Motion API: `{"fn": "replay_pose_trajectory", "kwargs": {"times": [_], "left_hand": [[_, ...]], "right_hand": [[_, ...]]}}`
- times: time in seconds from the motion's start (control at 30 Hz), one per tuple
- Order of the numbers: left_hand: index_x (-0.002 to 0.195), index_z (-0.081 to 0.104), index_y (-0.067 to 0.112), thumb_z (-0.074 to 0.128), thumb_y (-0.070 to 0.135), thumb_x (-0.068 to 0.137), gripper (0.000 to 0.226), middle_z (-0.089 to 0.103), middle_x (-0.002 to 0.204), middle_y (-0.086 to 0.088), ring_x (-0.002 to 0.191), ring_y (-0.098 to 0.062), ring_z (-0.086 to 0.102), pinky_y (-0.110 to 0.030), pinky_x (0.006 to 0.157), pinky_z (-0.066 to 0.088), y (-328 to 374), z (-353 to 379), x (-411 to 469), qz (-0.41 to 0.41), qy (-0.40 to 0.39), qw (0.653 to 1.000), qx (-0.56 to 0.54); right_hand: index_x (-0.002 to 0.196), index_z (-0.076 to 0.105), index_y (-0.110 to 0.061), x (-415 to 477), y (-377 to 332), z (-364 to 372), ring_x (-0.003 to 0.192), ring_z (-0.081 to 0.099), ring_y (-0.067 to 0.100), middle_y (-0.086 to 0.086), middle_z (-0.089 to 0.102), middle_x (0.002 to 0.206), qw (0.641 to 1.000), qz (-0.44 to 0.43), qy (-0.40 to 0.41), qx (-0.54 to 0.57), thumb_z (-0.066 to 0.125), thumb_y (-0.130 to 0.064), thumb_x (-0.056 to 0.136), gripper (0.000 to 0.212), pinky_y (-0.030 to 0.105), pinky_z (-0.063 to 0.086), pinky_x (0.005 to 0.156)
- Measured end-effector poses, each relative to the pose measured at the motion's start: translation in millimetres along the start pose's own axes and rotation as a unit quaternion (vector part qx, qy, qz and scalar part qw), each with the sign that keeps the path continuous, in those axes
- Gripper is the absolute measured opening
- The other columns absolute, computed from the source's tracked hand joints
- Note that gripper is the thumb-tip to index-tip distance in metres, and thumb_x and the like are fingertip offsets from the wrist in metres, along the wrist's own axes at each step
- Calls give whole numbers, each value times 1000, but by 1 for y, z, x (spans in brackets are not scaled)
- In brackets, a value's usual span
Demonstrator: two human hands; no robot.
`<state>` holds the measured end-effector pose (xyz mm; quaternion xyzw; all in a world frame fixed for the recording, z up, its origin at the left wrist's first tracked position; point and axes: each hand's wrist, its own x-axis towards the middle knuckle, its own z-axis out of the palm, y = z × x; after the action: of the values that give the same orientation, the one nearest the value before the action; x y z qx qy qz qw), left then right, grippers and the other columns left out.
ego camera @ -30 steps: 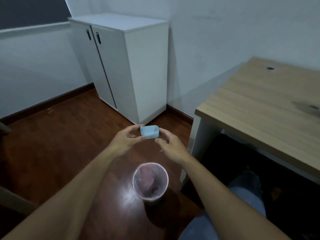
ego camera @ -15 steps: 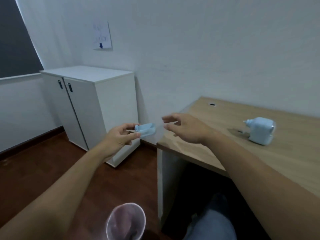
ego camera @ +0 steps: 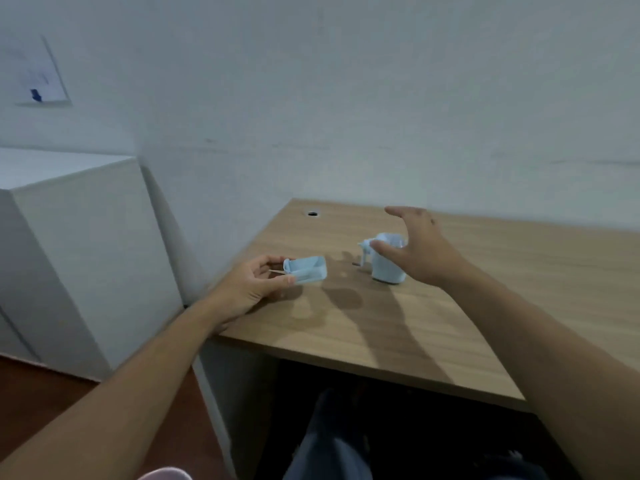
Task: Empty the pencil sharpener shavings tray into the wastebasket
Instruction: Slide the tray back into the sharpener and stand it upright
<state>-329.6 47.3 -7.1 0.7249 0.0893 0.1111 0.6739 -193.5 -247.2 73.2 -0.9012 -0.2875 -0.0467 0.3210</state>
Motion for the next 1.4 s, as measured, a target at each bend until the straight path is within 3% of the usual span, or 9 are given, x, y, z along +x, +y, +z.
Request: {"fn": "replay_pose_trajectory", "kwargs": {"times": [0.13,0.23,0.3,0.4,0.53,0.63,0.8,1.17,1.4], "left_hand": [[128,73,16,90,13,86,46,87,117,3,110,-10,80,-22,83,67,-9,35,37,11,-27,1000,11],[141,69,9,94,17,86,61,81,134,-6,124,-18,78,-26,92,66,-10,46,59,22,-42,999,22],[144,67,5,96,17,83,69,80,136,-8,122,-20,79,-29,94,67,-11,51,71,13,-52,999,-6],[135,68,2,86,4,88,50,83,131,-16,111,-28,82,-38,99,69,-11,55,83,-7,-91,991,-99],[131,72,12,89,8,89,45,80,138,-17,124,-32,78,-44,111,61,-9,54,102,-4,-117,993,-31],[135,71,14,89,10,91,48,80,140,-11,134,-34,74,-47,117,56,-8,53,117,3,-123,991,45],[139,67,10,89,12,87,56,80,140,-9,130,-37,77,-37,101,68,-6,52,136,-9,-154,986,59],[141,68,13,85,4,94,51,81,140,-8,135,-35,74,-55,123,52,-11,49,139,7,-123,989,85],[147,70,16,83,1,95,56,83,136,-7,135,-23,75,-25,110,59,-7,60,134,-1,-139,990,39]], "right_hand": [[171,37,-17,4,47,11,158,48,29,12,44,170,995,69,-38,58,90,-50,88,104,43,40,130],[157,52,-20,11,73,26,124,74,12,-3,70,144,992,66,-44,98,94,-44,86,86,38,58,113],[147,59,-24,17,87,35,108,75,-7,-16,75,127,990,55,-34,123,93,-43,88,70,23,61,100],[140,65,-27,27,97,40,104,73,-17,-19,77,122,988,38,-22,145,92,-44,89,60,4,55,84],[143,65,-28,50,108,41,114,73,-13,-17,77,130,988,3,-25,149,90,-43,92,59,4,55,92],[144,66,-30,60,111,40,117,76,-7,-16,79,132,987,-11,-36,156,88,-47,93,59,21,61,105],[147,67,-28,69,115,38,127,75,-2,-16,80,136,981,-27,-46,189,83,-48,97,56,32,59,114],[149,67,-20,67,119,41,131,75,2,-12,80,140,968,-45,-75,235,82,-33,100,53,26,58,114],[151,65,-21,66,116,47,122,77,-3,-13,82,133,968,-43,-74,238,89,-30,93,63,17,59,107]]}}
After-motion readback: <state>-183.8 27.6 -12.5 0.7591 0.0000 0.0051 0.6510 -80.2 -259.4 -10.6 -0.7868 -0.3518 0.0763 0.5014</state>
